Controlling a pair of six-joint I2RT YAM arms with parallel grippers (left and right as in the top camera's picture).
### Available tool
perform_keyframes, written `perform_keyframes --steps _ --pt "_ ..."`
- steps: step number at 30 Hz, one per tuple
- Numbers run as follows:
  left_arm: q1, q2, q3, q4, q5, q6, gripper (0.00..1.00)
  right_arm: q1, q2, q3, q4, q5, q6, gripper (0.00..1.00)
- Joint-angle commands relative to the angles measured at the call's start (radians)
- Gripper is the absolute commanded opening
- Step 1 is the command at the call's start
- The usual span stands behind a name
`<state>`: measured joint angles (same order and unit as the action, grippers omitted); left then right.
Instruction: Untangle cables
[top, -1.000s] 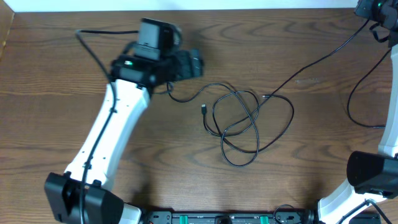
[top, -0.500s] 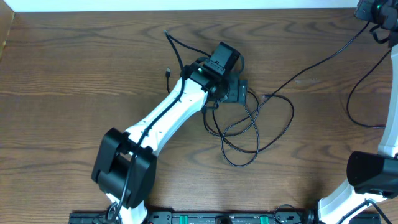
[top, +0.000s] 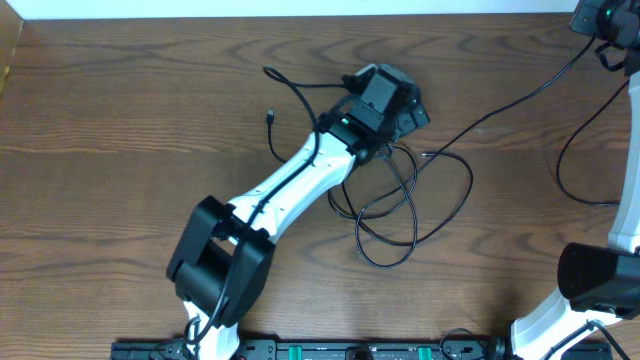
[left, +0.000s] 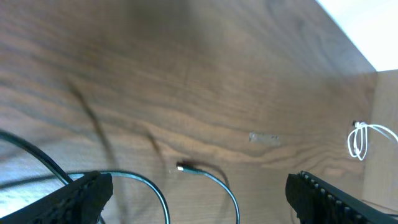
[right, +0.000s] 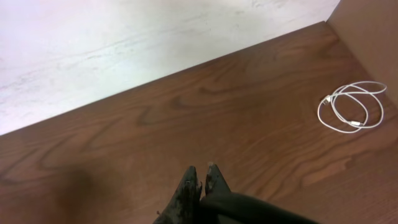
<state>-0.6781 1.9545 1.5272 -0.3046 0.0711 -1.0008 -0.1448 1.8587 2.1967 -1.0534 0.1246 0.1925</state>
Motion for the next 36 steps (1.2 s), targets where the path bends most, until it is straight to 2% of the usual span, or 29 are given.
perform_keyframes --steps 1,4,28,29,30,31,33,36 --pt "-0.023 0.066 0.015 0.000 -0.002 -0.100 0.95 0.002 0.010 0.000 -0.007 0.008 -0.014 0.01" --pt "-0.042 0.086 0.015 0.000 0.007 -0.143 0.95 0.002 0.010 0.000 -0.011 0.008 -0.014 0.01" --pt "-0.104 0.204 0.015 0.032 0.012 -0.155 0.93 0.002 0.010 0.000 -0.015 0.068 -0.014 0.01" --pt "-0.104 0.206 0.015 0.034 0.006 -0.147 0.87 0.002 0.010 0.000 -0.017 0.068 -0.014 0.01" --pt "-0.103 0.206 0.015 0.045 -0.009 -0.099 0.26 0.001 0.010 0.000 -0.020 0.068 -0.014 0.01" --pt "-0.101 0.205 0.016 0.069 -0.011 -0.017 0.08 0.000 0.010 0.000 -0.023 0.068 -0.014 0.01" --pt "-0.092 0.182 0.030 0.055 -0.016 0.083 0.08 0.000 0.010 0.000 -0.023 0.068 -0.014 0.01" --pt "-0.077 0.120 0.049 0.010 -0.024 0.141 0.07 0.000 0.010 0.000 -0.025 0.068 -0.014 0.01"
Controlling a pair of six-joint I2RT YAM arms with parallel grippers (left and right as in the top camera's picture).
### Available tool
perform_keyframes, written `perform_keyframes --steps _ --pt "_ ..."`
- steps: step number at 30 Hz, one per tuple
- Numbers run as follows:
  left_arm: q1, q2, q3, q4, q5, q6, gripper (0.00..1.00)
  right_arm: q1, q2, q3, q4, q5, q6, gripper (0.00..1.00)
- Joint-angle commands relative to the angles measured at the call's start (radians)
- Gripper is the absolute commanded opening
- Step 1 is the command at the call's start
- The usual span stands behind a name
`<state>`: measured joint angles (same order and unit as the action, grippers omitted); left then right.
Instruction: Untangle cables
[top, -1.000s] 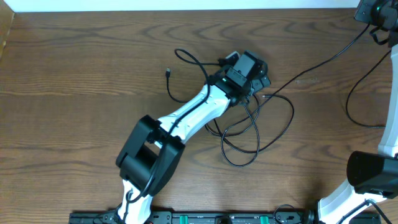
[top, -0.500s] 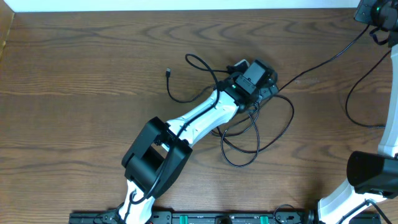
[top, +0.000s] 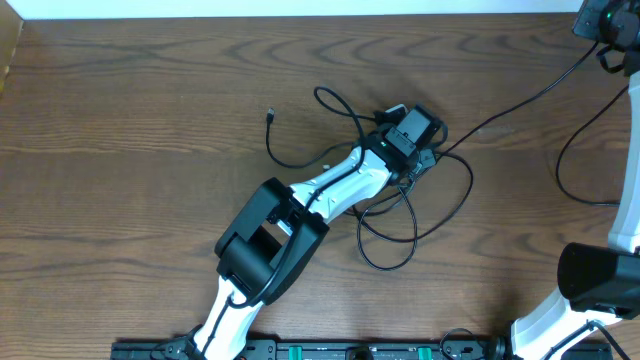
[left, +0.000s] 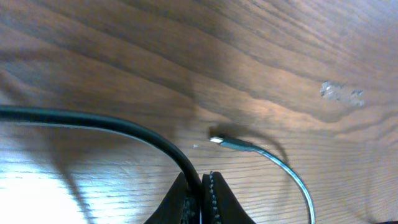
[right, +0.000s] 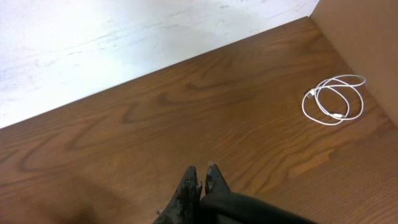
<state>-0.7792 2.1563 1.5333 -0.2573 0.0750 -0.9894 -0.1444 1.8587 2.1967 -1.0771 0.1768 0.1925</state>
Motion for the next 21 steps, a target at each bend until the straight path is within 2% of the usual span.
perform_keyframes --steps 1,5,7,14,21 --pt "0.029 -0.102 0.050 -0.054 -0.029 0.148 0.08 0.000 0.010 0.000 -0.002 0.016 -0.014 0.01" --pt "0.051 -0.244 0.089 -0.169 -0.036 0.242 0.07 0.000 0.010 0.000 -0.008 0.016 -0.014 0.01" --pt "0.063 -0.375 0.099 -0.224 -0.056 0.297 0.07 0.000 0.010 0.000 -0.011 0.016 -0.014 0.01" --pt "0.064 -0.802 0.101 -0.343 -0.241 0.395 0.08 0.000 0.010 0.000 -0.012 0.015 -0.014 0.01" --pt "0.064 -0.999 0.101 -0.402 -0.427 0.467 0.07 0.000 0.010 -0.001 -0.013 0.015 -0.014 0.01"
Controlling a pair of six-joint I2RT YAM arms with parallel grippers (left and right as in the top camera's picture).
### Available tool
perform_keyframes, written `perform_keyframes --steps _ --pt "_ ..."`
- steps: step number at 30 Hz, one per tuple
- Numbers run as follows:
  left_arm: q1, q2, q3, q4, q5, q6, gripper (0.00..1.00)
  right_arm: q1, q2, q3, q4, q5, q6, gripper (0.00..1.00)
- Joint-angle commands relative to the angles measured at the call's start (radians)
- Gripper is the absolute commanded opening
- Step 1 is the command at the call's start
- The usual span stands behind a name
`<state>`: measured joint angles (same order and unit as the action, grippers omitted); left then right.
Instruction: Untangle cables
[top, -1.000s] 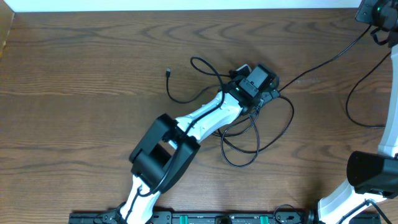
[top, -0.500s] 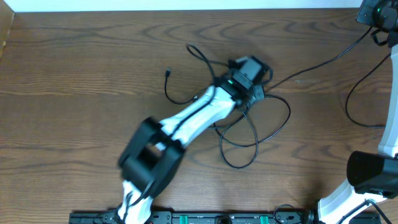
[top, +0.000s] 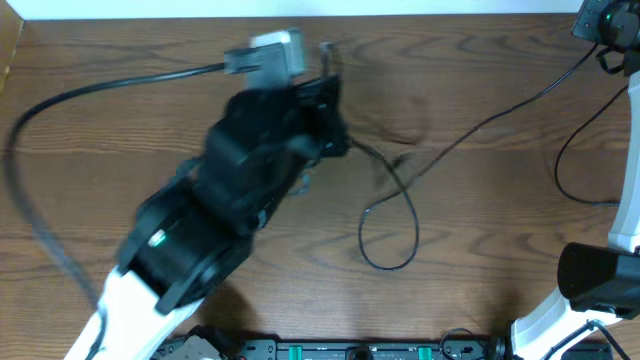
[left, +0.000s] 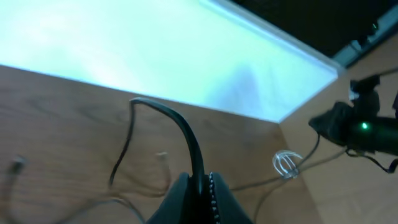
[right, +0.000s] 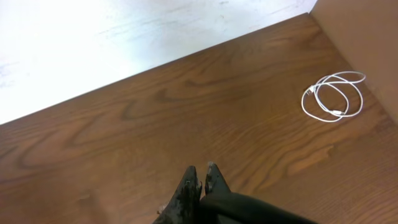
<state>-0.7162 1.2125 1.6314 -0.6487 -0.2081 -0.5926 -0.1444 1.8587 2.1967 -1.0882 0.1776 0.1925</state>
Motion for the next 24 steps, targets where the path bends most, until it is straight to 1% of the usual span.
perform_keyframes --steps 1,3,8,13,16,18,21,24 --pt "0.001 -0.079 0.003 -0.014 -0.174 0.084 0.07 0.000 0.010 -0.001 -0.002 0.014 -0.014 0.01" --pt "0.001 -0.125 0.003 -0.029 -0.257 0.110 0.07 0.000 0.010 -0.001 -0.005 0.011 -0.013 0.01" --pt "0.001 -0.201 0.003 -0.108 -0.557 0.111 0.07 0.000 0.010 -0.002 -0.006 0.011 -0.014 0.01" --pt "0.028 -0.194 0.003 -0.179 -0.770 0.110 0.06 0.000 0.010 -0.002 -0.008 0.011 -0.014 0.01" --pt "0.095 -0.158 0.002 -0.207 -0.792 0.110 0.07 0.000 0.010 -0.002 -0.009 0.011 -0.014 0.01" --pt "0.179 -0.103 0.001 -0.225 -0.777 0.110 0.08 0.000 0.010 -0.002 -0.009 0.011 -0.014 0.01" --pt "0.271 -0.029 -0.005 -0.232 -0.711 0.109 0.08 0.000 0.010 -0.002 -0.009 0.011 -0.014 0.01" --pt "0.373 0.081 -0.011 -0.234 -0.595 0.109 0.07 0.000 0.010 -0.002 -0.009 0.011 -0.014 0.01"
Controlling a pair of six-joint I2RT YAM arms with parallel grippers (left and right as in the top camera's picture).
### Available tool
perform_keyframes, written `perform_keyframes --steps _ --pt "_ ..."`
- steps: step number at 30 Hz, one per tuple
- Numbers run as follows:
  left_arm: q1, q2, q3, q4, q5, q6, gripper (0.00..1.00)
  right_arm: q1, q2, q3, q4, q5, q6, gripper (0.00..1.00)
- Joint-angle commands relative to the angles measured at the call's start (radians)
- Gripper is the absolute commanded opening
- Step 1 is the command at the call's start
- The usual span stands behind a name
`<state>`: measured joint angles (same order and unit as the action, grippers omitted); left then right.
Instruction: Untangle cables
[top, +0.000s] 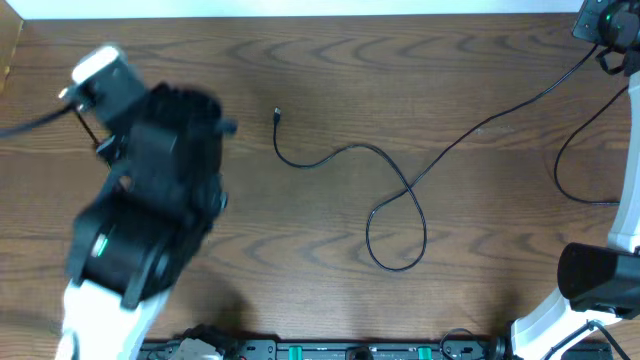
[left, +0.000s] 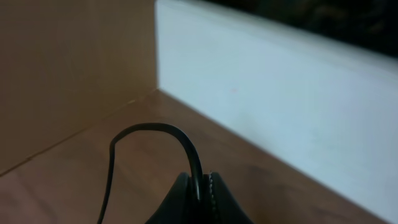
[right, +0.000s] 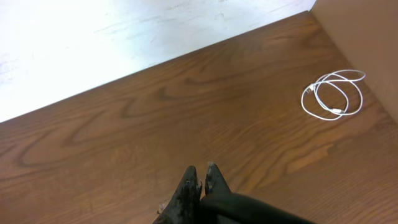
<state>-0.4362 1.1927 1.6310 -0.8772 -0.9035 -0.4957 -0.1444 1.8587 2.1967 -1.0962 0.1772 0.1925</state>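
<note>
My left gripper (left: 201, 180) is shut on a thick black cable (left: 155, 128) that arches up from its jaws and drops to the left. In the overhead view the left arm (top: 150, 170) is raised high over the table's left side, and the thick cable (top: 30, 125) runs off the left edge. A thin black cable (top: 345, 150) lies alone mid-table, with its connector (top: 277, 115) at its left end and one loop (top: 395, 240). It rises to my right gripper (right: 202, 177), shut on it at the back right corner.
A coiled white cable (right: 333, 93) lies near a tan side wall (right: 360, 37) at the right. A pale wall (left: 280, 106) borders the back of the wooden table (top: 300, 60). A dark arm cable (top: 575, 165) hangs at the right edge.
My left arm has moved from the back middle of the table to the far left, still holding the thick cable. The thin cable now lies by itself, spread wider across the centre.
My left gripper was open over a tangle of black cables at the centre. Then it was shut on the thick cable in the tangle. Later it held that cable high at the back, and now at the far left, apart from the thin one. The right gripper stayed put.
</note>
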Motion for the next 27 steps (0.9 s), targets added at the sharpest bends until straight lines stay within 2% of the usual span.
perform_keyframes --steps 1,8,12,14,15,16,18,19,20,22,24,27 --pt "0.124 0.143 -0.010 -0.005 0.142 0.012 0.08 0.000 0.010 -0.002 -0.001 0.011 -0.014 0.01" --pt "0.290 0.428 -0.010 0.038 0.233 -0.017 0.07 0.000 0.010 -0.002 0.000 0.011 -0.014 0.01" --pt "0.385 0.518 -0.010 0.076 0.293 -0.018 0.07 -0.001 0.010 -0.002 0.000 0.012 -0.014 0.01" --pt "0.447 0.541 -0.010 0.115 0.444 -0.016 0.07 0.000 0.010 -0.002 -0.001 0.010 -0.014 0.01" --pt "0.504 0.546 -0.010 0.155 0.652 0.000 0.08 0.000 0.010 -0.002 -0.001 0.003 -0.014 0.01" --pt "0.532 0.546 -0.010 0.179 0.779 0.019 0.07 0.000 0.010 -0.002 -0.001 0.002 -0.014 0.01" --pt "0.593 0.546 -0.010 0.237 1.078 0.100 0.07 0.001 0.010 -0.002 -0.004 0.000 -0.014 0.01" --pt "0.634 0.546 -0.010 0.275 1.319 0.237 0.07 0.002 0.010 -0.002 -0.005 0.000 -0.014 0.01" --pt "0.648 0.546 -0.010 0.270 1.402 0.336 0.07 0.001 0.010 -0.002 -0.005 0.000 -0.014 0.01" --pt "0.664 0.545 -0.010 0.215 1.442 0.518 0.08 0.001 0.010 -0.002 -0.005 0.000 -0.014 0.01" --pt "0.673 0.545 -0.010 0.128 1.359 0.650 0.07 0.001 0.010 -0.002 -0.005 0.000 -0.014 0.01" --pt "0.675 0.546 -0.010 0.023 1.204 0.758 0.07 0.001 0.010 -0.002 -0.004 0.000 -0.014 0.01"
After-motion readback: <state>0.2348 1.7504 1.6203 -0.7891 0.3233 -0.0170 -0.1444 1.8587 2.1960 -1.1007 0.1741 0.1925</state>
